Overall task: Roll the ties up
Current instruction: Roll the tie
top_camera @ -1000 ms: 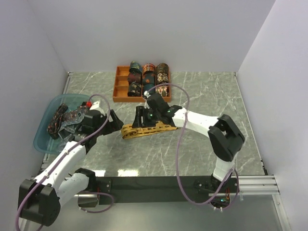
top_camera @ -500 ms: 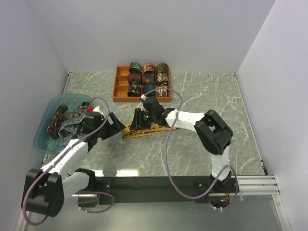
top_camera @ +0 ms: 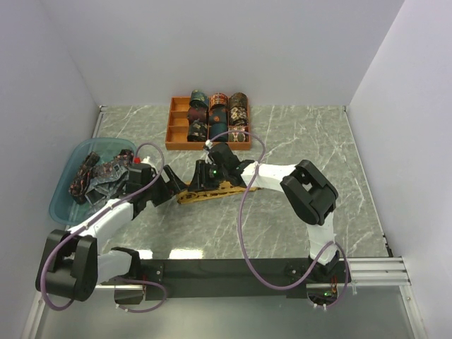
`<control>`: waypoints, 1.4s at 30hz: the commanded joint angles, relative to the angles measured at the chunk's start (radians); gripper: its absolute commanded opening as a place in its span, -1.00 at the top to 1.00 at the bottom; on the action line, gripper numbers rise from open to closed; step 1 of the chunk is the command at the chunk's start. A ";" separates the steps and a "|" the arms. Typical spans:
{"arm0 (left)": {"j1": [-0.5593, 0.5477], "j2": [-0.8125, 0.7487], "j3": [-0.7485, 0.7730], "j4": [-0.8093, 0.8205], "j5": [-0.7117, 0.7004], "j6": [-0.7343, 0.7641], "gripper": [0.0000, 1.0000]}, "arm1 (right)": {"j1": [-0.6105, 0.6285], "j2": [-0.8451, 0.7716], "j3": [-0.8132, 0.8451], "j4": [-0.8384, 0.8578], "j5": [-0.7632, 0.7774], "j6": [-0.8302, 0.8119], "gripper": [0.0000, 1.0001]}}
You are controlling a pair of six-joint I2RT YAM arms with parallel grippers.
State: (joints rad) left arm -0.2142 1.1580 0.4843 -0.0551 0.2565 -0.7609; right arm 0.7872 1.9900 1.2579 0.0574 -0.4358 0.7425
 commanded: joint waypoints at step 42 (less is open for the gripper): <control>-0.140 0.273 0.065 0.087 -0.171 -0.057 -0.60 | -0.134 -0.194 -0.210 0.079 -0.021 -0.124 0.03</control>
State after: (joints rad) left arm -0.3279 1.3941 0.5442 0.0841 0.1356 -0.8322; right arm 0.6685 1.8580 1.0664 0.0891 -0.4515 0.6342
